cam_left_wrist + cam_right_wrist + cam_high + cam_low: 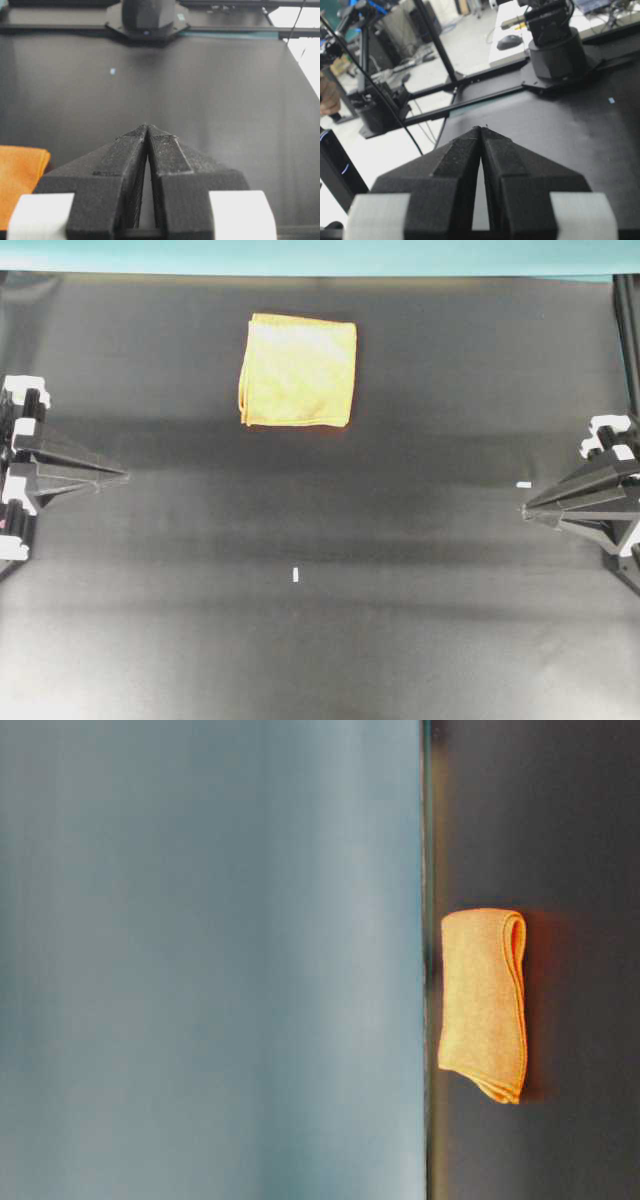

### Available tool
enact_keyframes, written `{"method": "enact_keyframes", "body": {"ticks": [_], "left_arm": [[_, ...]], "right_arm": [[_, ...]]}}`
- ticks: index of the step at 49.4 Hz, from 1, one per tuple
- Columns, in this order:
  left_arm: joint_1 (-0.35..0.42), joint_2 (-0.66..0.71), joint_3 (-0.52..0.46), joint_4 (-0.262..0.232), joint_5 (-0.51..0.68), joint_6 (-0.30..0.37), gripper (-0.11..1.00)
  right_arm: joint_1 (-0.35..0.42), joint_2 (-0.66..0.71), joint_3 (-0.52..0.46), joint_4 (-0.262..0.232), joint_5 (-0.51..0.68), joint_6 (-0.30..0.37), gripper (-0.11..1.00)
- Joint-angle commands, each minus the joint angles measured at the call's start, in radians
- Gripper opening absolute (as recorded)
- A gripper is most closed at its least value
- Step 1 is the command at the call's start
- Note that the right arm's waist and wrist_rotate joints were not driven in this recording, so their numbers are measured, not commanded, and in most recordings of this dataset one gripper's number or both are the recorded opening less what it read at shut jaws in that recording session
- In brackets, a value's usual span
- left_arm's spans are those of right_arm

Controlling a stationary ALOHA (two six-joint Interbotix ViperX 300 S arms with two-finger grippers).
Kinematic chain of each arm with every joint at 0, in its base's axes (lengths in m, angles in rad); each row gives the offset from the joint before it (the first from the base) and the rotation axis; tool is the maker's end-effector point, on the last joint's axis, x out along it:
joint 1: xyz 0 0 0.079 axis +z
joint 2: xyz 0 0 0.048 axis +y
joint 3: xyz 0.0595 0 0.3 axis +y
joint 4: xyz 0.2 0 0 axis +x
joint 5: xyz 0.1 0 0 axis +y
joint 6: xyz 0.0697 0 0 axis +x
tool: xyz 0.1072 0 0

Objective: Push an orange cloth with the left arm to wipe the desk.

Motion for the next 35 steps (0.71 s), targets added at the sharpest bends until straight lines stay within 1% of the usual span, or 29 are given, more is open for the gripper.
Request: {"method": "enact_keyframes", "body": {"ticks": [1, 3, 5, 9, 13, 17, 23, 29, 35], "left_arm": [[-0.006, 0.018, 0.003, 0.040, 0.037, -0.028, 0.06], [-0.008, 0.025, 0.003, 0.040, 0.060, -0.041, 0.04], [-0.008, 0.032, 0.003, 0.040, 0.072, -0.055, 0.00], [-0.005, 0.043, 0.000, 0.040, 0.074, -0.071, 0.00], [0.025, 0.058, -0.018, 0.041, 0.084, -0.080, 0.00], [0.071, 0.100, -0.048, 0.041, 0.107, -0.081, 0.00], [0.167, 0.204, -0.095, 0.041, 0.127, -0.081, 0.00], [0.276, 0.362, -0.147, 0.041, 0.120, -0.078, 0.00], [0.336, 0.515, -0.213, 0.041, 0.092, -0.064, 0.00]], "right_arm": [[0.000, 0.012, -0.015, -0.002, -0.003, 0.000, 0.03], [-0.002, 0.012, -0.011, -0.002, 0.012, 0.000, 0.03], [-0.002, 0.012, -0.008, 0.000, 0.038, 0.000, 0.00], [0.000, 0.012, -0.008, 0.000, 0.101, 0.000, 0.00], [0.000, 0.012, -0.009, 0.000, 0.133, 0.000, 0.00], [0.000, 0.012, -0.008, 0.000, 0.138, 0.000, 0.00], [0.000, 0.014, -0.006, 0.000, 0.144, 0.002, 0.00], [0.000, 0.014, -0.006, 0.000, 0.149, 0.000, 0.00], [0.000, 0.012, -0.005, 0.000, 0.155, 0.000, 0.00]]}}
